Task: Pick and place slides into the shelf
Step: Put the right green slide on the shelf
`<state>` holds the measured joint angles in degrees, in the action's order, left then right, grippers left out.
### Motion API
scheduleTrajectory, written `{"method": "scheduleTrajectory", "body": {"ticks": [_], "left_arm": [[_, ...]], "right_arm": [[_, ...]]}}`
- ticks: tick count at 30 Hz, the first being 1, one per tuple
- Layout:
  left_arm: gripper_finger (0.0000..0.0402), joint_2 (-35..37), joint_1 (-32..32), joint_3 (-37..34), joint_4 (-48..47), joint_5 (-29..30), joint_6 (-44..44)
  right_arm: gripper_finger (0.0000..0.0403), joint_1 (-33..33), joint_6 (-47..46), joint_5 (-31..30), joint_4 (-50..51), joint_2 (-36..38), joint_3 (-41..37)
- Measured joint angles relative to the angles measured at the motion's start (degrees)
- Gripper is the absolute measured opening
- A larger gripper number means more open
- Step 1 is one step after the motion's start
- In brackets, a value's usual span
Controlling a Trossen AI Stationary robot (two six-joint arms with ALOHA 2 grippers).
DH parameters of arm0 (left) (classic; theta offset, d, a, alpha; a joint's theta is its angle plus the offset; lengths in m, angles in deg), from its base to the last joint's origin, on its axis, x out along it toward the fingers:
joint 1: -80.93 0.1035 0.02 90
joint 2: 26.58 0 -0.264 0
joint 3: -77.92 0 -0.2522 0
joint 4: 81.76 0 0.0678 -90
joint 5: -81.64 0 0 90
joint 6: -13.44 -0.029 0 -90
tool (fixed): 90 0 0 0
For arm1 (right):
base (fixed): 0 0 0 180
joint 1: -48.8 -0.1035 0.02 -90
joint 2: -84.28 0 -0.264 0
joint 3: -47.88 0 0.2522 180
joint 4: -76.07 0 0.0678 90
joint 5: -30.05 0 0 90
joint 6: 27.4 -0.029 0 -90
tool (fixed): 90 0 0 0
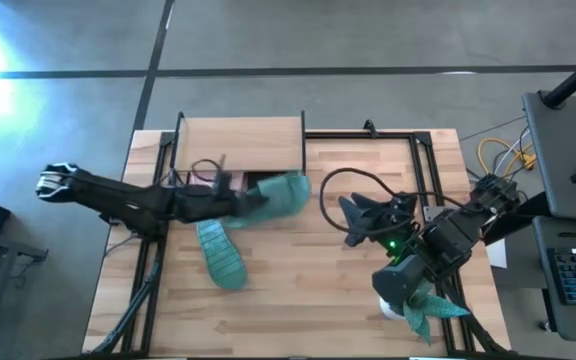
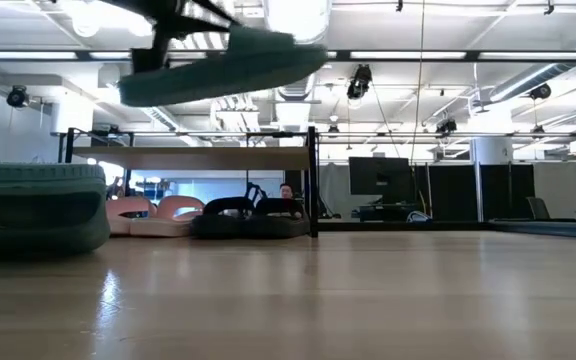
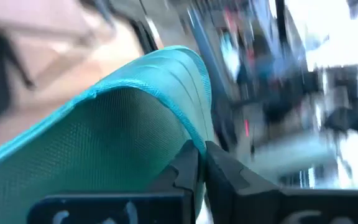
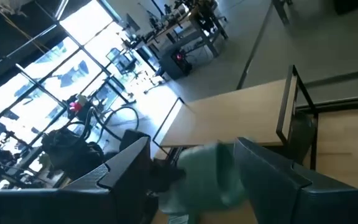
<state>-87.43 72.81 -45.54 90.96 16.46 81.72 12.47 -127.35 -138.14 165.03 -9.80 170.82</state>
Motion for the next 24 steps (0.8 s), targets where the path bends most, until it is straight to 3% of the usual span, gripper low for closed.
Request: {"method": "scheduleTrajectory", "body": {"ticks": [6, 10, 14, 19, 24], "left_arm": [[0.0, 4.96, 2.22, -2.21, 0.19, 21.26, 4.84], [0.0, 5.5, 6.32, -1.67, 0.16, 31.3, 3.05], [0.0, 3.53, 12.88, -1.57, 0.37, 31.93, 3.25], [0.0, -1.75, 18.49, -1.3, 0.62, 29.19, 17.42], [0.0016, -7.35, 21.96, -0.3, 11.03, 28.42, 19.2]], "right_arm": [[0.0224, 0.78, 1.1, 0.04, -0.07, 0.13, 0.0], [0.0224, 0.85, 1.51, 0.09, -0.11, 0.13, 0.0], [0.0224, 0.85, 1.88, 0.14, -0.13, 0.13, 0.0], [0.0224, 0.85, 2.45, 0.55, -0.29, 0.13, -0.03], [0.0224, 0.85, 2.48, 1.64, -0.33, 0.13, -0.04]]}}
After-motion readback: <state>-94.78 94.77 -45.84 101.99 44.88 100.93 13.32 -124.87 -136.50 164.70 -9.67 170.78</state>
